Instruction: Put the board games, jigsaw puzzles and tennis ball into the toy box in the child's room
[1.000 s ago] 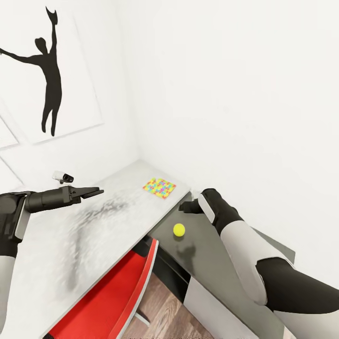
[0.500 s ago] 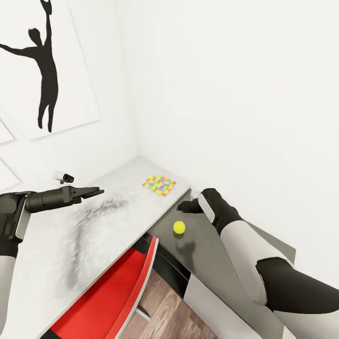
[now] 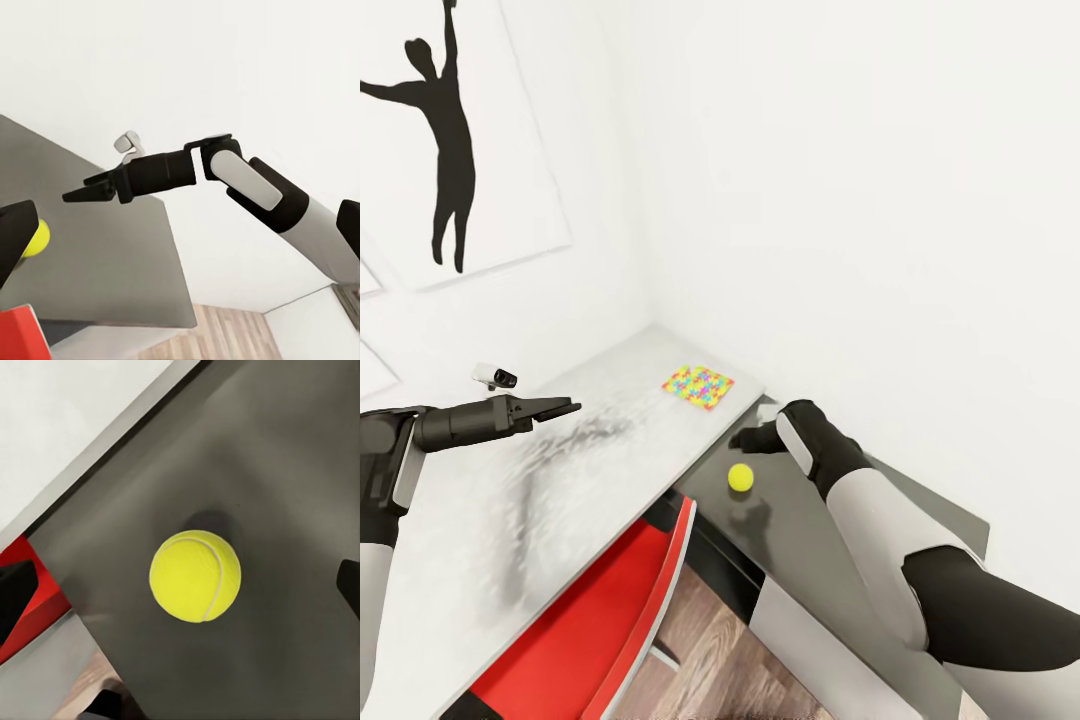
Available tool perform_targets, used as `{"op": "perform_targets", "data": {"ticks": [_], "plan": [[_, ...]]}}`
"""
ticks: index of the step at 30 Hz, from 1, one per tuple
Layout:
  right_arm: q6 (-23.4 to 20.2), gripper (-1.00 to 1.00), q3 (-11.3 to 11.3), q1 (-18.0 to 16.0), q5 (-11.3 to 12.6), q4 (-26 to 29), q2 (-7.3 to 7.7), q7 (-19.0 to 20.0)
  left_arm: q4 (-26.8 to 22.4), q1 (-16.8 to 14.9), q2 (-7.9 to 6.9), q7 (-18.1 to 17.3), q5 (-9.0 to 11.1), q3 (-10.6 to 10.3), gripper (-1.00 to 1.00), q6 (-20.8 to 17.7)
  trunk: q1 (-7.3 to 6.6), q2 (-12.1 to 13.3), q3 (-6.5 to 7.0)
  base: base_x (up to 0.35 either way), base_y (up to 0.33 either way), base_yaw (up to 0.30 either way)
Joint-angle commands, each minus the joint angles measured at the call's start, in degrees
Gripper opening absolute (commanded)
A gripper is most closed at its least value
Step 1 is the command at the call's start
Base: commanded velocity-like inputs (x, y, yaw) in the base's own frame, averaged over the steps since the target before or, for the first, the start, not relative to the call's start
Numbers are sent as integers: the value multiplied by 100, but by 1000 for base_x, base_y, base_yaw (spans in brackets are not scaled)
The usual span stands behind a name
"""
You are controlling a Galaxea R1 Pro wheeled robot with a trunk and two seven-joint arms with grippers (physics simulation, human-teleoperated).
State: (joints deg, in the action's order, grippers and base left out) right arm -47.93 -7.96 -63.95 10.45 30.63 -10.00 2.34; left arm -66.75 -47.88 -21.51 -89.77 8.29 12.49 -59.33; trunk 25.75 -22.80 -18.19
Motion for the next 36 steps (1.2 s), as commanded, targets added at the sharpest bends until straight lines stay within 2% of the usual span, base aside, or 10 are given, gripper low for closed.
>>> {"op": "perform_targets", "data": {"ticks": [1, 29, 36], "plan": [[-20, 100, -18, -5, 10, 5, 0, 3, 0, -3, -3, -23, -1, -1, 100, -61, 3, -11, -20, 0, 0, 0], [-6, 100, -61, -12, 10, 27, 0, 12, -4, -5, 6, -23, 12, -1, 100, -61, 3, -11, -283, 0, 0, 0], [-14, 100, -57, -12, 17, 195, 0, 23, -25, -2, 6, -23, 14, -1, 100, -61, 3, -11, -349, 0, 0, 0]]}}
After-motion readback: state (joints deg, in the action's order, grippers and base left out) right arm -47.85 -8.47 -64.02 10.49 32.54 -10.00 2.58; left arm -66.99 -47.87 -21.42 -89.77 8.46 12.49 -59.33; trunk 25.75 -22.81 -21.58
